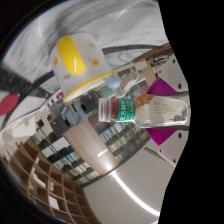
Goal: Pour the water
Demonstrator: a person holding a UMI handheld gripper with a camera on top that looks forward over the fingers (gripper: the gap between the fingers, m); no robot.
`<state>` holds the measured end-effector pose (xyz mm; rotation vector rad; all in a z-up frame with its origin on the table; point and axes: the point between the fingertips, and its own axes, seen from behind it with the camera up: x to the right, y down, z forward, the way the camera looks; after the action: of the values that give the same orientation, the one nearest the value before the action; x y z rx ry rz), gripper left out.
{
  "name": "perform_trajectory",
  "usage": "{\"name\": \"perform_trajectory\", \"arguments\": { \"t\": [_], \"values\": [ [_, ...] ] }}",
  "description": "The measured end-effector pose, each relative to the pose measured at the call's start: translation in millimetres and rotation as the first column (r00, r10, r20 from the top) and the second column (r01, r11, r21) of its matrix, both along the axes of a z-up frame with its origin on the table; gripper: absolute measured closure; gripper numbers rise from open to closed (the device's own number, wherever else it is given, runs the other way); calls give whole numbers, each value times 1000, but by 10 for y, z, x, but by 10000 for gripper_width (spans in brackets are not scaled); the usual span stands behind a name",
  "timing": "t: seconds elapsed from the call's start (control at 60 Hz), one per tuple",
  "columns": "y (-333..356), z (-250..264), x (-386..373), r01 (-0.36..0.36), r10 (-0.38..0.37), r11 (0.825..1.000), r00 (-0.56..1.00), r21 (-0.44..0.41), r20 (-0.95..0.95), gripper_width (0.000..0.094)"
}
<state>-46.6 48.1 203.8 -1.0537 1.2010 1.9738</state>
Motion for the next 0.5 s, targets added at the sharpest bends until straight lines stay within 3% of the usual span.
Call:
{"name": "perform_trajectory", "arguments": {
  "t": [0.1, 0.2, 0.3, 0.4, 0.45, 0.5],
  "values": [
    [-124, 321, 57, 16, -33, 996, 980, 86, 196, 559],
    [-226, 867, 304, 53, -163, 972, 855, 230, 493, 561],
    [-183, 1389, 650, 92, -383, 909, 570, 407, 726, 560],
    [-209, 1761, 1238, 94, -562, 826, 186, 555, 806, 558],
    [-125, 1778, 1416, 79, -599, 798, 2, 597, 801, 559],
    [-32, 1710, 1631, 52, -603, 786, -151, 616, 783, 559]
  ]
}}
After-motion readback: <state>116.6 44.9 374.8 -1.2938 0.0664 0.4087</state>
